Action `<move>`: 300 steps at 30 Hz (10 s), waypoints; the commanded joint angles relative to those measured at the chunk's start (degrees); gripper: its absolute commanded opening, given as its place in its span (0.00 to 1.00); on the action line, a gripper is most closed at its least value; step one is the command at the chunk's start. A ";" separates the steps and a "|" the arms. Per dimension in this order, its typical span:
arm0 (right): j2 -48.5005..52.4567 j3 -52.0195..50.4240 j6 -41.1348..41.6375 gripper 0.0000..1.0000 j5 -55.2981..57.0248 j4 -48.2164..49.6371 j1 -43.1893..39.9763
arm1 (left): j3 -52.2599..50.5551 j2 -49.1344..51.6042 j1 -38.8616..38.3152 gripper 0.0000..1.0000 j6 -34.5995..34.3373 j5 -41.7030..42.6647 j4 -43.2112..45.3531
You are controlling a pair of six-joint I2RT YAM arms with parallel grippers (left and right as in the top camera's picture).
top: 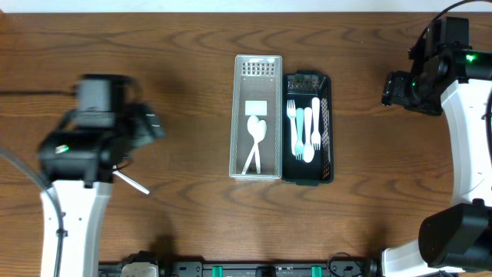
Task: Pack container
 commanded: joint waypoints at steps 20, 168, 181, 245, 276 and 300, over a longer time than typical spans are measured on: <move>-0.15 -0.79 -1.57 0.74 -0.17 -1.27 -0.07 | -23.56 16.85 23.91 1.00 -1.86 9.97 19.87; -0.15 -0.79 -2.19 0.75 -1.66 -2.47 -0.17 | -11.21 29.62 37.77 0.98 7.15 7.34 15.43; -0.15 -0.79 -2.19 0.75 -1.66 -2.29 -0.17 | -11.23 38.66 37.86 0.98 17.99 13.38 20.20; -0.15 -0.79 -2.16 0.75 -1.70 -1.84 -0.15 | 3.50 8.66 -11.69 0.06 10.08 17.62 15.06; -0.15 -0.79 -2.16 0.76 -1.88 -2.32 -0.15 | 6.08 38.49 -31.61 0.34 13.00 13.03 24.06; 0.04 -0.79 -6.05 0.99 2.97 31.69 8.48 | 6.27 17.16 -6.78 0.98 14.45 -6.10 31.08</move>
